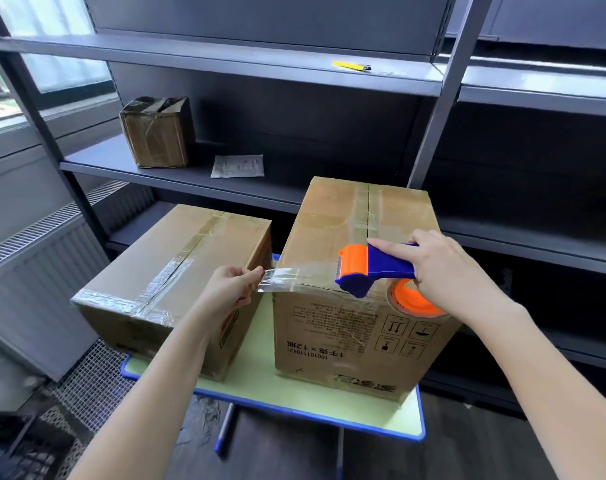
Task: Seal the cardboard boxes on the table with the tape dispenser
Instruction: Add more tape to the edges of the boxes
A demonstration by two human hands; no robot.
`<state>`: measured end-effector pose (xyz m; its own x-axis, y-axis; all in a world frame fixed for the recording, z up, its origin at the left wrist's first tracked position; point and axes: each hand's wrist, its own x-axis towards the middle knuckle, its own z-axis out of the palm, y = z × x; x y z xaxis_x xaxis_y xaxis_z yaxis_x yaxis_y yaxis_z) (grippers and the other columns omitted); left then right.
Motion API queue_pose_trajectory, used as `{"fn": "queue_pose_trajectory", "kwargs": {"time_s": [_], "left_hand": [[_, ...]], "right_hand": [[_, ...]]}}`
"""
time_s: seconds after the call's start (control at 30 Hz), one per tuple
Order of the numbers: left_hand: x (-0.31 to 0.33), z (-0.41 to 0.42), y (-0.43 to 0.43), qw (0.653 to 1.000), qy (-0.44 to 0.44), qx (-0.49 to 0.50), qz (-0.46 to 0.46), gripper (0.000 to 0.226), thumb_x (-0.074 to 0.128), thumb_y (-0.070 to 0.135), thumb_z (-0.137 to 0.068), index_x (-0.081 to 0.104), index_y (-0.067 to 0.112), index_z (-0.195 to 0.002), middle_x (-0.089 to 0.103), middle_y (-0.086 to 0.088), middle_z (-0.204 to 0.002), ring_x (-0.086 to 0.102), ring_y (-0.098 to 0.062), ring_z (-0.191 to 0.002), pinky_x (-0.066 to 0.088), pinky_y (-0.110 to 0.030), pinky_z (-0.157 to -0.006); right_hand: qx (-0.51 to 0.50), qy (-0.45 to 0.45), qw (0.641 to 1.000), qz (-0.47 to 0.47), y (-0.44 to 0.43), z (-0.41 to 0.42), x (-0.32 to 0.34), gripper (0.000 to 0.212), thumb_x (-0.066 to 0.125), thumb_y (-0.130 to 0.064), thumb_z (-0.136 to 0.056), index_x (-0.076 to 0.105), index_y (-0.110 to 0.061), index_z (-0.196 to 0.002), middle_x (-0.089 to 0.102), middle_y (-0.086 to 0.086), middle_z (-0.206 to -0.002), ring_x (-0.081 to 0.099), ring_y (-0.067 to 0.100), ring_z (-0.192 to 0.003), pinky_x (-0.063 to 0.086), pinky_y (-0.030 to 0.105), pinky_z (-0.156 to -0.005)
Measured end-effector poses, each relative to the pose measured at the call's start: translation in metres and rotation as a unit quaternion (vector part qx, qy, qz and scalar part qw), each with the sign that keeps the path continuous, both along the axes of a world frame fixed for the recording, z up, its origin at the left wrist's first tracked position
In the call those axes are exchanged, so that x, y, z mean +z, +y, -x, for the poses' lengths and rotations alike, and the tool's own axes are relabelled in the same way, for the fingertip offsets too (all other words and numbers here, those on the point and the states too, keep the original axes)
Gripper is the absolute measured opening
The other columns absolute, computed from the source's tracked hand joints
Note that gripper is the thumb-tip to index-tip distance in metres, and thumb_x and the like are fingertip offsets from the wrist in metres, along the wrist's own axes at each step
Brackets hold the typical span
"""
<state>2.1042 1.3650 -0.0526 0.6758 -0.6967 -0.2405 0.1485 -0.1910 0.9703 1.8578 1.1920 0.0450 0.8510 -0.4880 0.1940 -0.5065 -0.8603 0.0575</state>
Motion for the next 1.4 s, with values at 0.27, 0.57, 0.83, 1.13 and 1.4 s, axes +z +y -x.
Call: {"fn": "queue_pose_trajectory", "kwargs": {"time_s": [0.27,0.57,0.83,1.13,1.4], "left_hand": [[-0.024,0.027,-0.01,0.996,0.078,-0.002,0.047,0.034,0.055,0.029,-0.094,0.042,0.014,-0.066,0.036,0.006,-0.051,0.029,-0.007,-0.044,0.028,-0.018,-0.045],[-0.026,0.028,-0.008,0.996,-0.002,-0.057,-0.069,0.03,0.049,0.043,-0.094,0.043,0.02,-0.076,0.039,0.008,-0.056,0.031,-0.009,-0.048,0.022,-0.023,-0.048],[-0.026,0.046,-0.007,0.916,-0.367,0.156,0.046,0.026,0.046,-0.001,-0.091,0.067,0.009,-0.102,0.063,0.0,-0.1,0.057,-0.014,-0.095,0.045,-0.025,-0.085],[-0.013,0.048,-0.001,0.962,-0.186,0.177,0.098,0.017,0.051,0.024,-0.089,0.062,0.017,-0.078,0.061,-0.006,-0.08,0.057,-0.026,-0.077,0.046,-0.044,-0.076],[-0.007,0.028,0.0,0.986,-0.15,0.024,0.061,0.024,0.051,0.013,-0.096,0.059,0.012,-0.073,0.056,-0.002,-0.069,0.048,-0.015,-0.068,0.037,-0.028,-0.067]], "right_hand": [[0.002,0.027,1.0,-0.01,-0.002,-0.004,0.004,0.074,0.049,-0.015,-0.092,0.009,-0.048,-0.144,0.037,-0.004,-0.1,0.033,0.011,-0.093,0.032,0.025,-0.081],[0.009,0.028,0.999,-0.018,-0.004,-0.003,0.007,0.075,0.049,-0.012,-0.091,0.011,-0.049,-0.144,0.036,-0.005,-0.097,0.034,0.012,-0.092,0.029,0.024,-0.08],[0.021,0.016,1.0,-0.013,-0.002,-0.002,0.006,0.071,0.047,-0.015,-0.093,0.011,-0.047,-0.145,0.035,-0.005,-0.099,0.034,0.011,-0.094,0.027,0.024,-0.079],[0.034,0.002,0.999,-0.016,-0.005,0.0,0.007,0.07,0.047,-0.016,-0.093,0.011,-0.046,-0.145,0.036,-0.004,-0.1,0.036,0.012,-0.096,0.03,0.024,-0.082],[0.039,-0.005,0.999,-0.009,-0.006,-0.001,0.004,0.07,0.047,-0.019,-0.094,0.009,-0.047,-0.145,0.044,-0.001,-0.109,0.041,0.015,-0.102,0.035,0.027,-0.085]]}}
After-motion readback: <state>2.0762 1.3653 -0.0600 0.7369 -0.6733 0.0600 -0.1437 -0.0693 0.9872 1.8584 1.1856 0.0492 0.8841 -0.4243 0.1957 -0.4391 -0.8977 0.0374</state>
